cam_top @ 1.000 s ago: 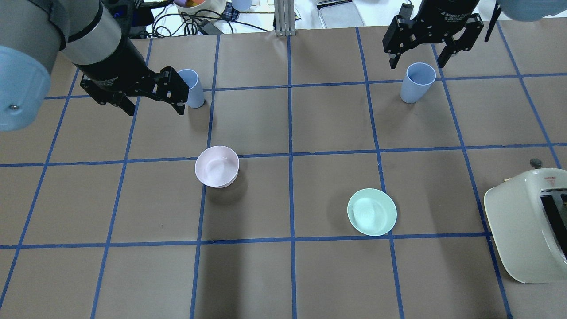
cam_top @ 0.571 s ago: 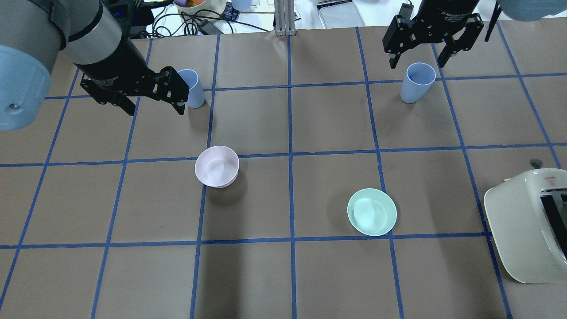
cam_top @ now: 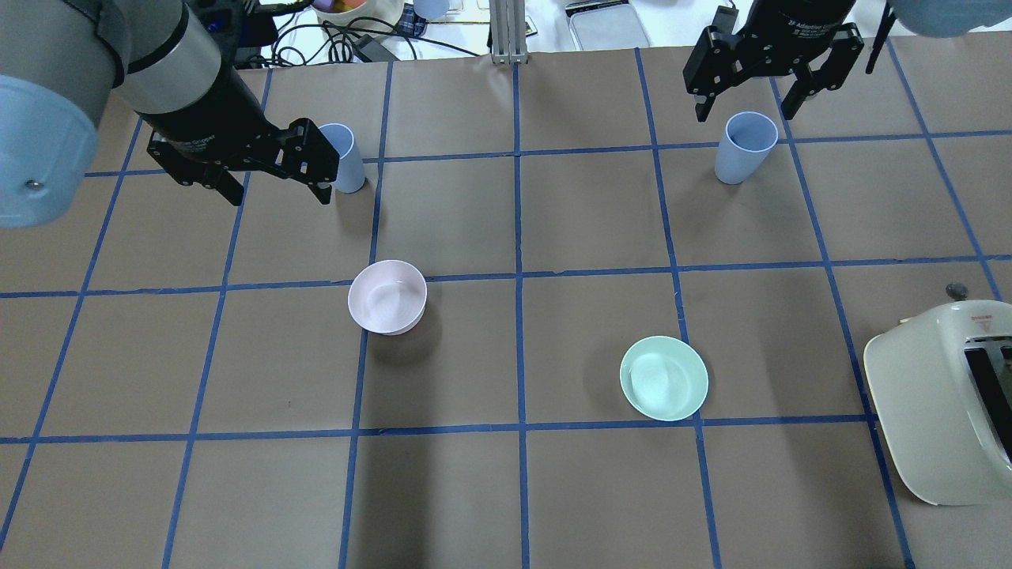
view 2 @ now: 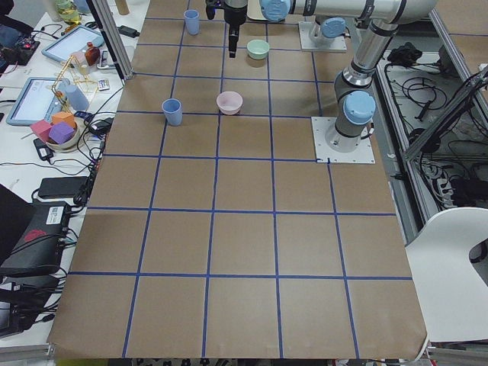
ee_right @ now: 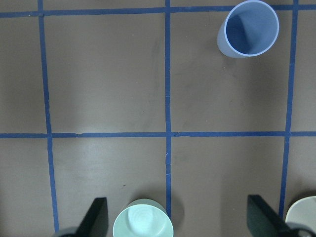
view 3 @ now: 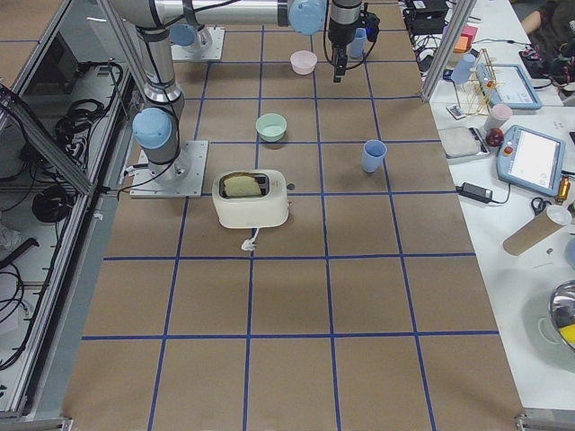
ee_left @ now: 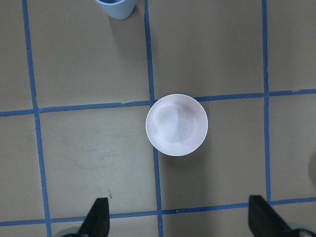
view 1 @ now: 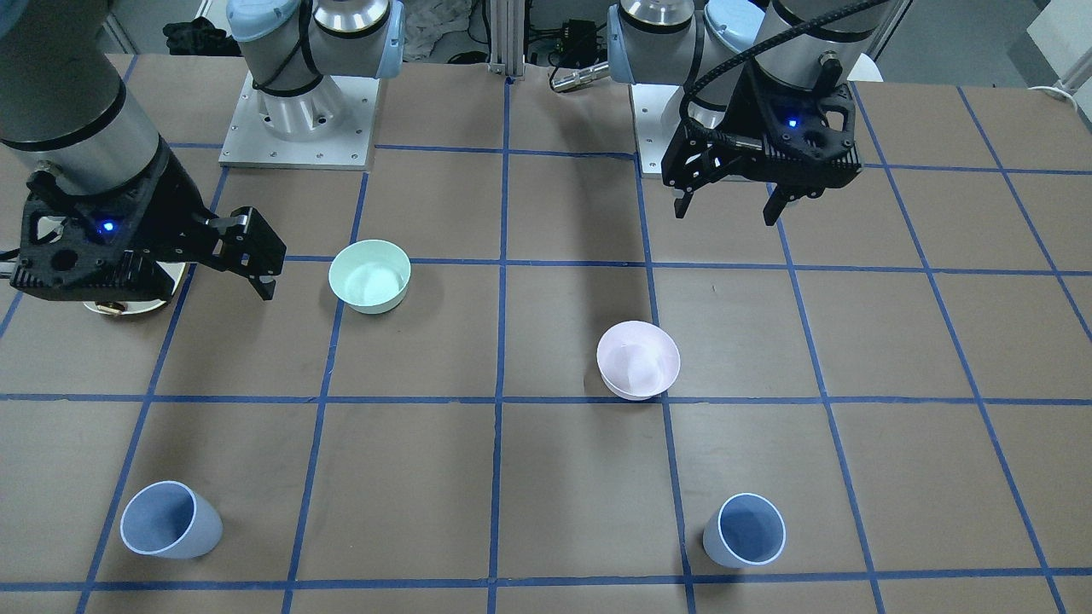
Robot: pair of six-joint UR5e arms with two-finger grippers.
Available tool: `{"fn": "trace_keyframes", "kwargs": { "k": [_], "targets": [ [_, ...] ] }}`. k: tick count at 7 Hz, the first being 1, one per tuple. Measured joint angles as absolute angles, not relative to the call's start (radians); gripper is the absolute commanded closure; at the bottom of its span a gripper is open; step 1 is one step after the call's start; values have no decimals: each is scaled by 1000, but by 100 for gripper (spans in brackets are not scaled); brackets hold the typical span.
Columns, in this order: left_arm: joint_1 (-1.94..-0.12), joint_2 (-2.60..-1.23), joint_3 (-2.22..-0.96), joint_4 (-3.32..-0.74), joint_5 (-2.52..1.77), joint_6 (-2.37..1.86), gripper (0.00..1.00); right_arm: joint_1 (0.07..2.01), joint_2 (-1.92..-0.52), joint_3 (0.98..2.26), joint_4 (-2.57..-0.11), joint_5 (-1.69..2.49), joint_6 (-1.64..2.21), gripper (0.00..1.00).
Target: Stack blue cups with both arms
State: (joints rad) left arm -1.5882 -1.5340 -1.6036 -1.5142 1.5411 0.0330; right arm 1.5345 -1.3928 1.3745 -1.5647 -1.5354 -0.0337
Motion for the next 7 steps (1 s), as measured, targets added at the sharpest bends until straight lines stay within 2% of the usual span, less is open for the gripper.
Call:
{"fn": "trace_keyframes", "kwargs": {
  "k": [2, 6, 7],
  "targets": [
    [-1586, -1643, -1529, -1476, 1554, 35, 0, 1534, -1393, 1374, -1565, -1536, -34, 0],
    [-1578, -2176, -1088, -1341, 1619, 48, 0, 1534, -1393, 1374, -1565, -1536, -34, 0],
    [-1568, -2256, -1031, -1335, 1616, 50, 0, 1534, -1393, 1374, -1565, -1536, -34, 0]
  ]
}}
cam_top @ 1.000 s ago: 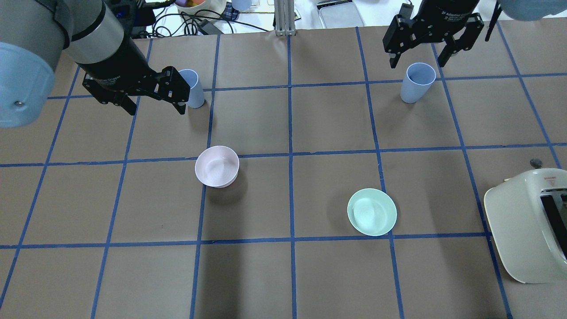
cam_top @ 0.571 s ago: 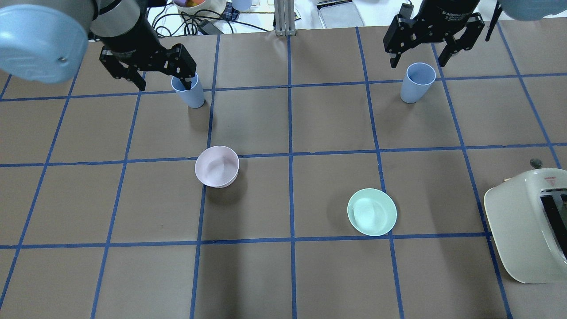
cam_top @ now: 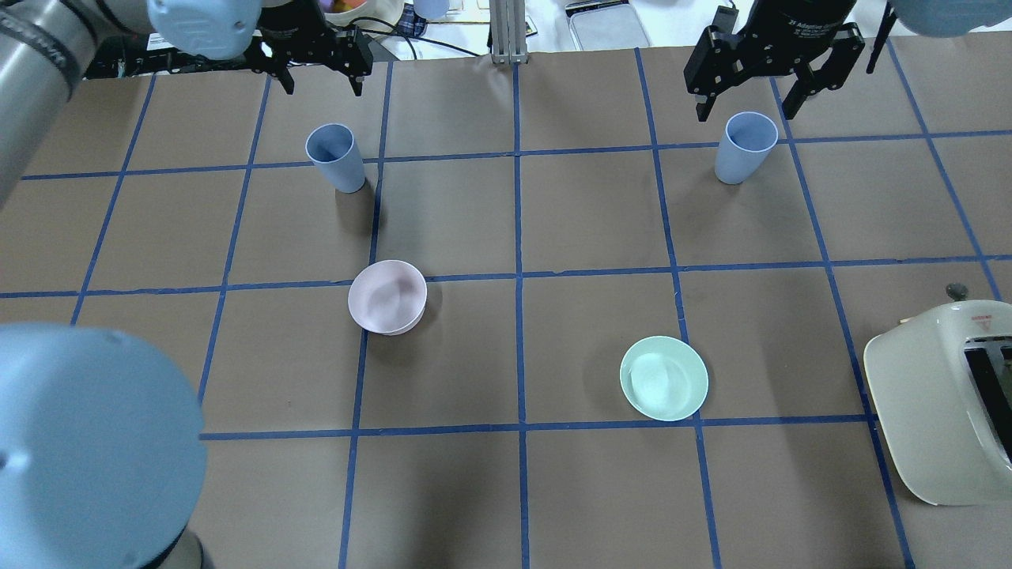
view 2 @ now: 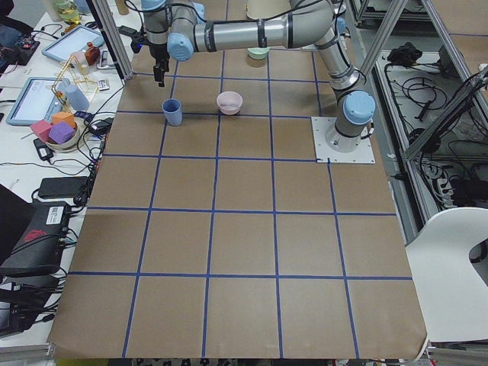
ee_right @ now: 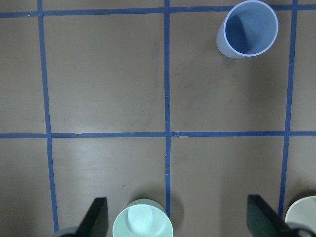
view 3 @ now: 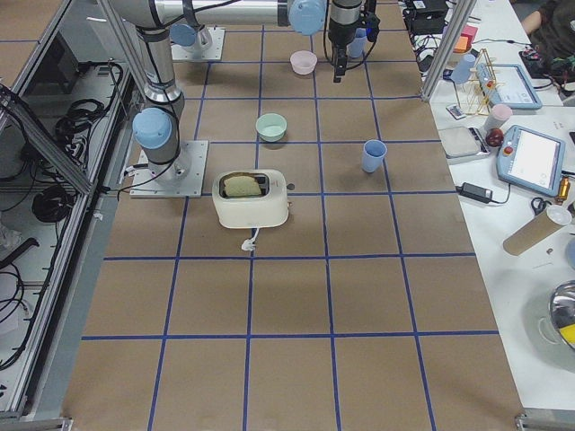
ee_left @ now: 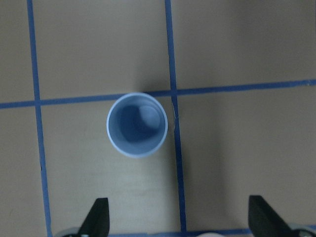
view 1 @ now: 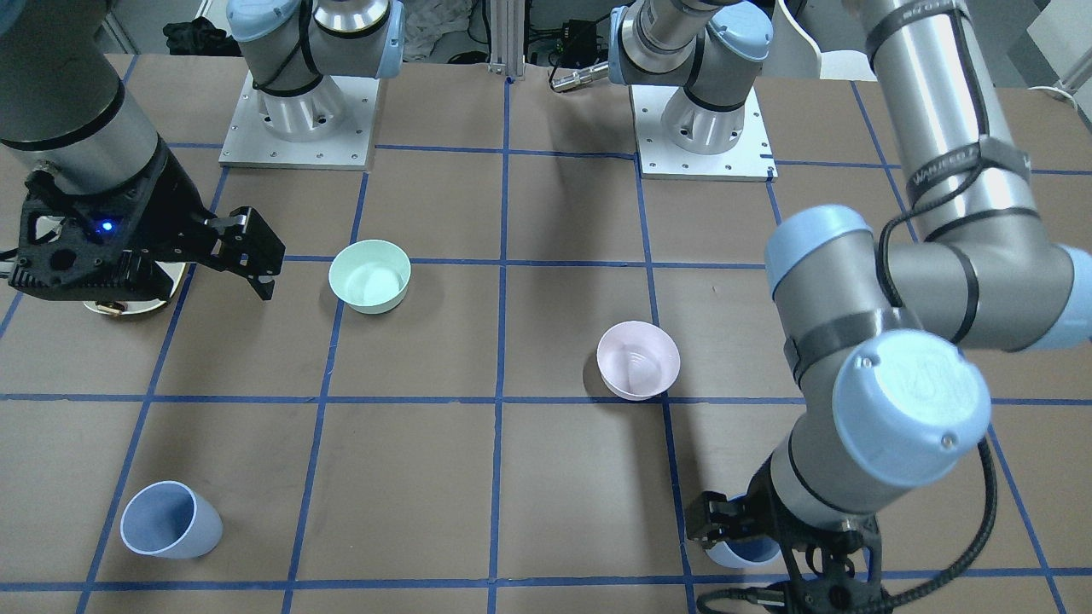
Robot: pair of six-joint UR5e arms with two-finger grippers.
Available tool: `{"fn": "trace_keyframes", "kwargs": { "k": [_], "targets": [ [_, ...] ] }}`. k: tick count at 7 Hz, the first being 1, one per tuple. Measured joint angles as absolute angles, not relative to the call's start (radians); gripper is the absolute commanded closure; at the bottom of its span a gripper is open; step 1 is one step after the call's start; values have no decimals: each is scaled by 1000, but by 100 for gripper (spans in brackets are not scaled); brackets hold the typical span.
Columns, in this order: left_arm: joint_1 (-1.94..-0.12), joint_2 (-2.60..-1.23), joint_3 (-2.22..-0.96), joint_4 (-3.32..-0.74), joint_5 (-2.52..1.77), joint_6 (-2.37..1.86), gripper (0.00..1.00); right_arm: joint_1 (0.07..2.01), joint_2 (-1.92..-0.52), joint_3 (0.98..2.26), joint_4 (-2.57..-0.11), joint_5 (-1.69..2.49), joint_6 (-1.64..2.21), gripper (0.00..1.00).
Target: Stack blue cups with both arms
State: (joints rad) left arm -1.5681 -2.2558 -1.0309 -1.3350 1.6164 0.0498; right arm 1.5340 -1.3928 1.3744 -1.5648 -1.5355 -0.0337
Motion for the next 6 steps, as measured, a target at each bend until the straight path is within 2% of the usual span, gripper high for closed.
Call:
{"fn": "trace_keyframes", "kwargs": {
  "k": [1, 3, 4, 6],
  "targets": [
    [-1558, -2301, -1018, -1335, 1612, 47, 14, 1534, -1393, 1374, -1565, -1536, -34, 0],
    [-1551, -2331, -1039, -1343, 1588, 35, 57, 1534, -1393, 1374, -1565, -1535, -34, 0],
    [-1551, -2336, -1057, -1345, 1576, 30, 96, 1534, -1393, 1374, -1565, -1536, -34, 0],
    [-1551, -2334, -1092, -1341, 1569, 30, 100, 1534, -1393, 1374, -1565, -1536, -34, 0]
  ]
}}
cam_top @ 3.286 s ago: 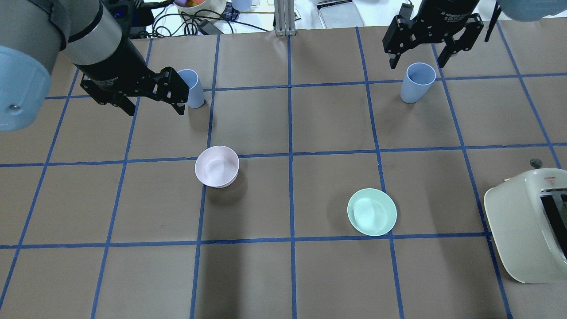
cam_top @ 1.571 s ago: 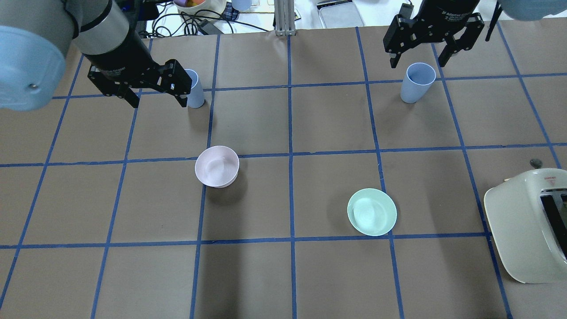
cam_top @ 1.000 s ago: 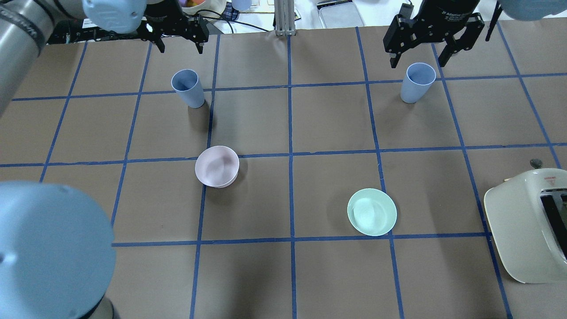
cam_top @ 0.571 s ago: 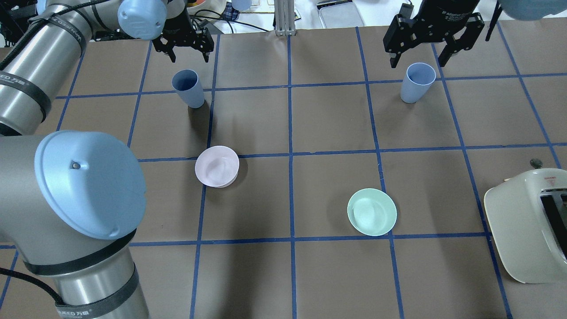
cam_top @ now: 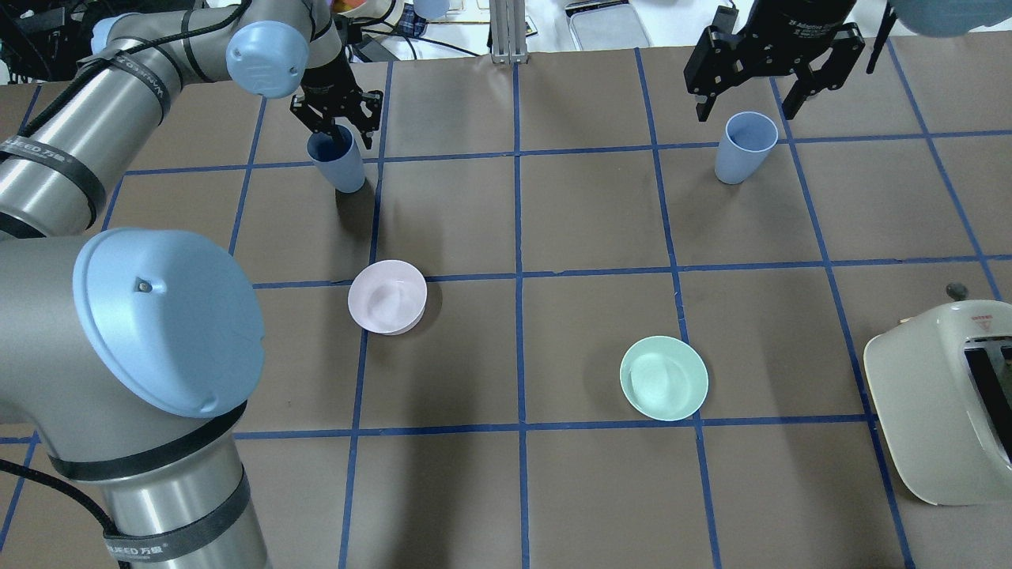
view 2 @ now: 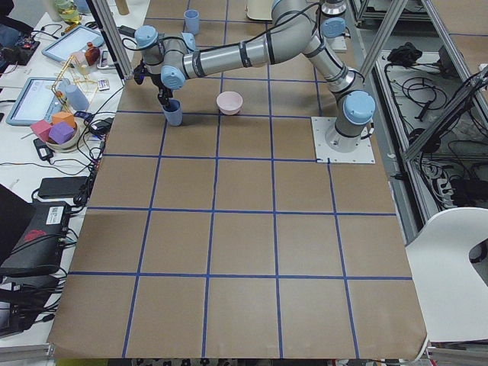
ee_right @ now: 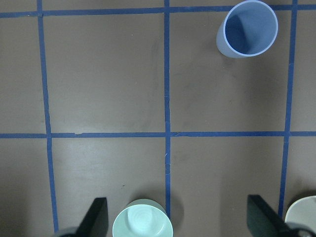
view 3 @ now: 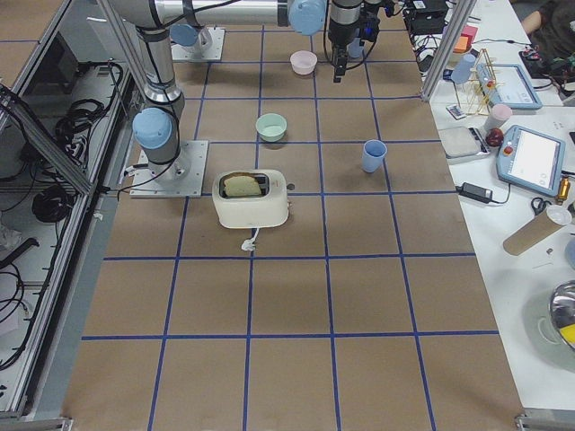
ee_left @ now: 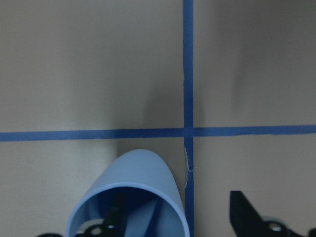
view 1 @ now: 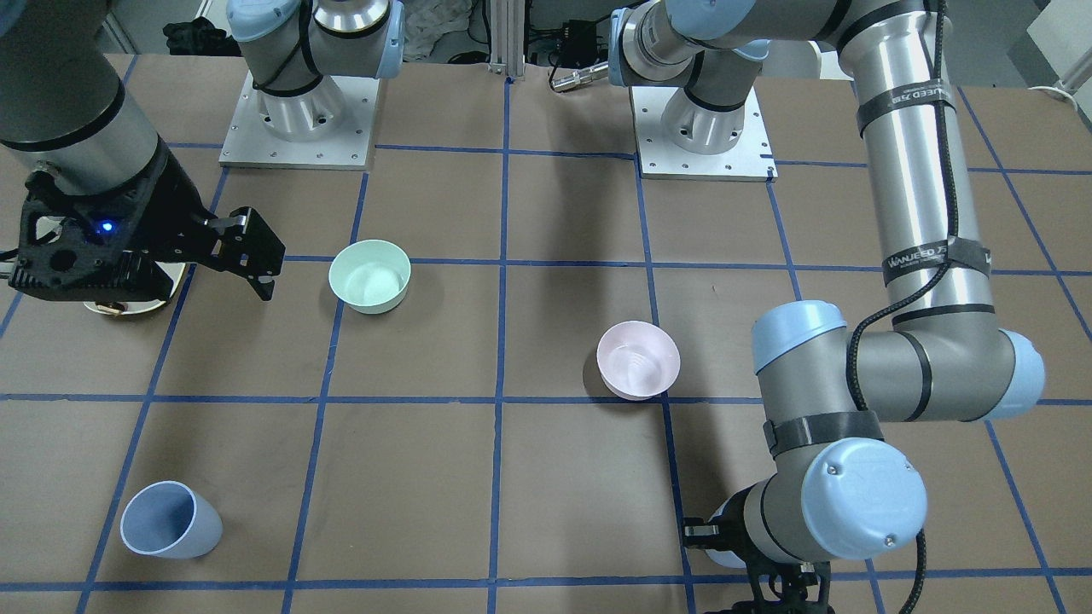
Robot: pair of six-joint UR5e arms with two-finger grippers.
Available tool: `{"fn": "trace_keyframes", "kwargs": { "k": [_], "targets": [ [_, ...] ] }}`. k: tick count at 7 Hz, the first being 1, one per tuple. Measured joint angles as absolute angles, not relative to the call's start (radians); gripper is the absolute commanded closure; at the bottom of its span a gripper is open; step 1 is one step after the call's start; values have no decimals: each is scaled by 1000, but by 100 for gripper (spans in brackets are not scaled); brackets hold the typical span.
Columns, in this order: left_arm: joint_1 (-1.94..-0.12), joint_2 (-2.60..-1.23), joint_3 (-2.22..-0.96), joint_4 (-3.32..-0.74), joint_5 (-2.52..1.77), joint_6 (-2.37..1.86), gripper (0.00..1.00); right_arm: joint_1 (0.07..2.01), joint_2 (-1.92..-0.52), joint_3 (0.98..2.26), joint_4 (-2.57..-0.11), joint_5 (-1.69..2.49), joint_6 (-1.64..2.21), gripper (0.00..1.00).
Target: Stack blue cups with both arms
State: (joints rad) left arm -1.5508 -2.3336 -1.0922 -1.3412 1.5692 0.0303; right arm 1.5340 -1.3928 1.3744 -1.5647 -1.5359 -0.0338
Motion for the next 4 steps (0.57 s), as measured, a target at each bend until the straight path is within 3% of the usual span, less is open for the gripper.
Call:
{"fn": "trace_keyframes", "kwargs": {
  "k": [4],
  "targets": [
    [-1643, -2261, -1089, -1345, 1542, -23, 100, 1534, -1393, 1374, -1565, -1537, -34, 0]
  ]
}}
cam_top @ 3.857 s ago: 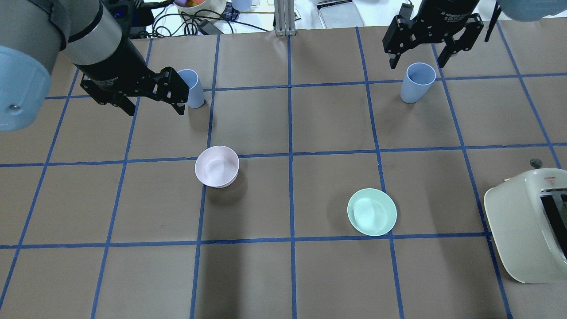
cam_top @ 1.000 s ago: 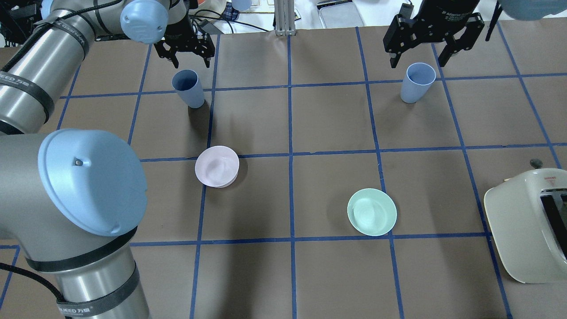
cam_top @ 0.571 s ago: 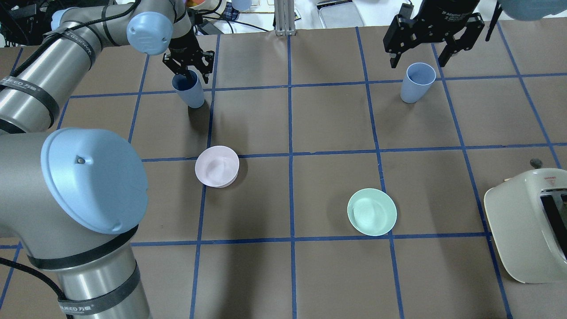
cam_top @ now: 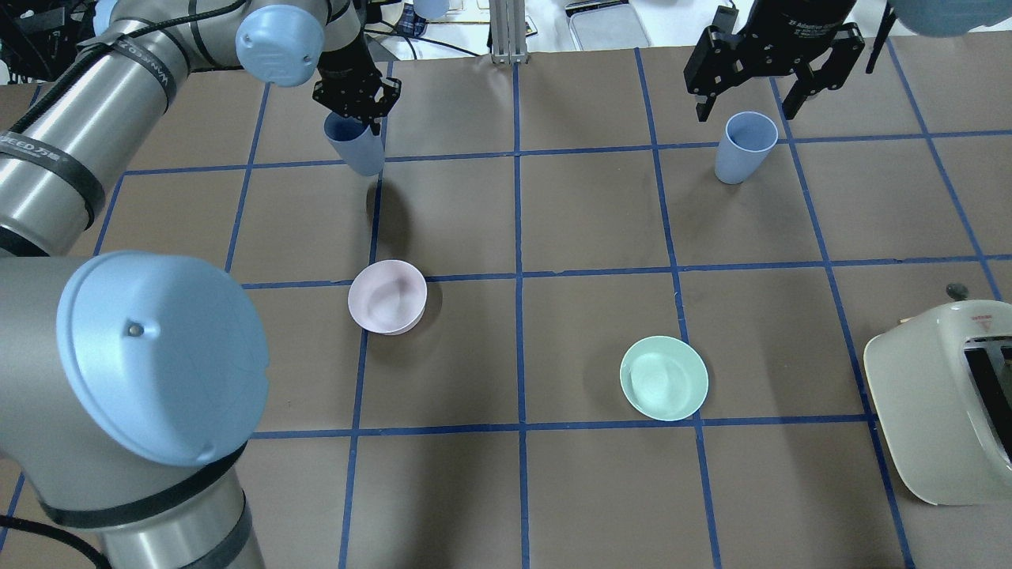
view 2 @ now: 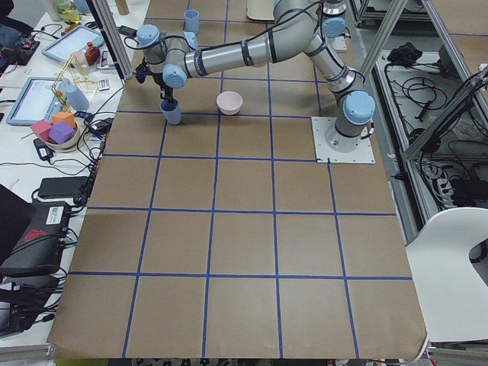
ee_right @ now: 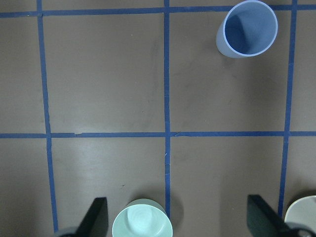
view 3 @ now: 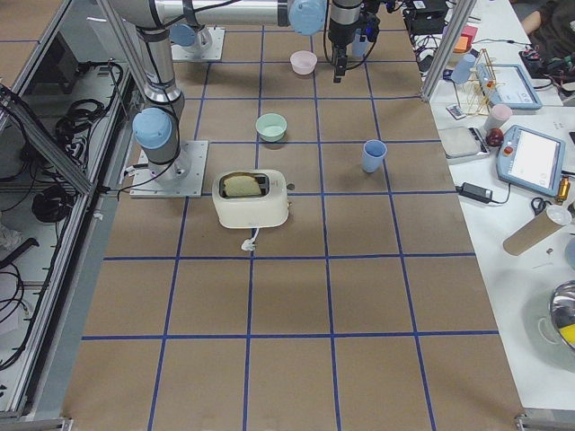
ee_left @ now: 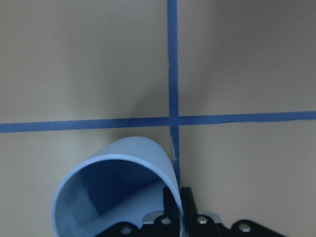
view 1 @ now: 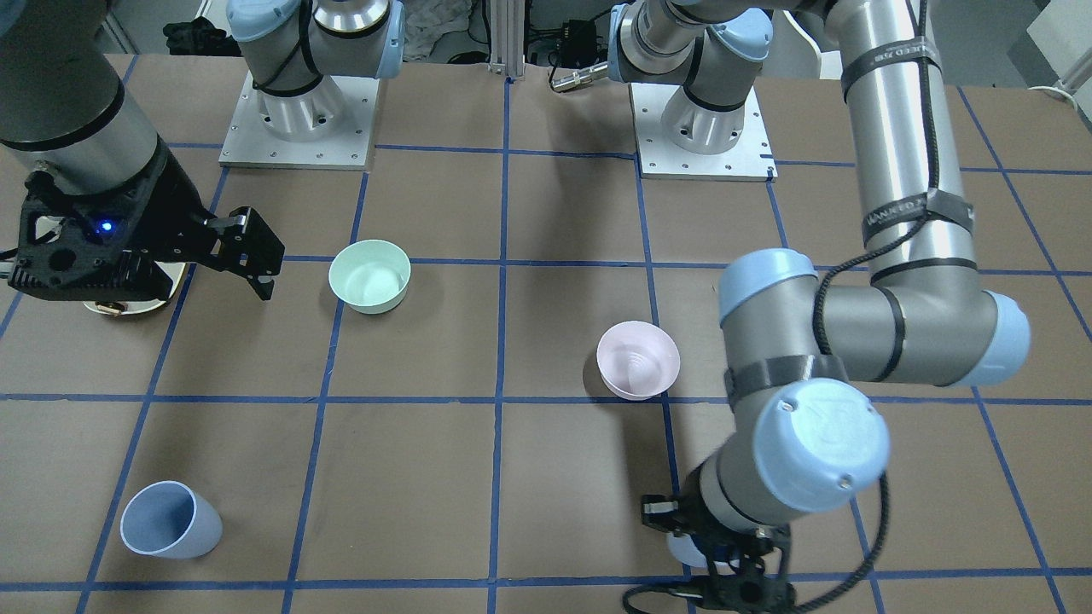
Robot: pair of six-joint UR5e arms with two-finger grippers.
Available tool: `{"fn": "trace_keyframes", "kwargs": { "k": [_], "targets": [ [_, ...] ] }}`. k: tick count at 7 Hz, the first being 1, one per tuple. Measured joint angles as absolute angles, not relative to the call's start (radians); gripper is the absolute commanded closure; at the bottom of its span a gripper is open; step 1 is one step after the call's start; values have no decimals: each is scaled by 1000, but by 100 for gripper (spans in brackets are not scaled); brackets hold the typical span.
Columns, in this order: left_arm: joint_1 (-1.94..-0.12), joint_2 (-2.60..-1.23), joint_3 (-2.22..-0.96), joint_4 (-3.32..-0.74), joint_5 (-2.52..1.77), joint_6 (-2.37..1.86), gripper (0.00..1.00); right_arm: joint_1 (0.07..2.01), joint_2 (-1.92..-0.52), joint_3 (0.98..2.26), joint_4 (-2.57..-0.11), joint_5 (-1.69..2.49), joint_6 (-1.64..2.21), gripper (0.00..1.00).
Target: Stack blue cups with both arms
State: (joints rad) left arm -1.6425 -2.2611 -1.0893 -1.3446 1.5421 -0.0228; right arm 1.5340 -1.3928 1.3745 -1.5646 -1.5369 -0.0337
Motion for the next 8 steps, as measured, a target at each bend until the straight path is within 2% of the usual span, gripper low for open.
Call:
{"fn": "trace_keyframes", "kwargs": {
  "k": [3, 5, 6, 7, 8],
  "targets": [
    [-1876, -2239, -1112, -1335, 1520, -278, 100, 1534, -1393, 1374, -1564, -1537, -35, 0],
    [-1922, -2247, -1164, -1302, 1516, -343, 100, 1532, -1393, 1374, -1563, -1539, -35, 0],
    [-1927, -2248, -1206, -1273, 1512, -353, 7, 1530, -1393, 1374, -1562, -1540, -35, 0],
    [-1929, -2244, -1243, -1244, 1504, -361, 0, 1529, -1393, 1374, -1562, -1540, -35, 0],
    [-1930, -2231, -1261, -1235, 1498, -364, 0, 1528, -1393, 1374, -1561, -1540, -35, 0]
  ]
}}
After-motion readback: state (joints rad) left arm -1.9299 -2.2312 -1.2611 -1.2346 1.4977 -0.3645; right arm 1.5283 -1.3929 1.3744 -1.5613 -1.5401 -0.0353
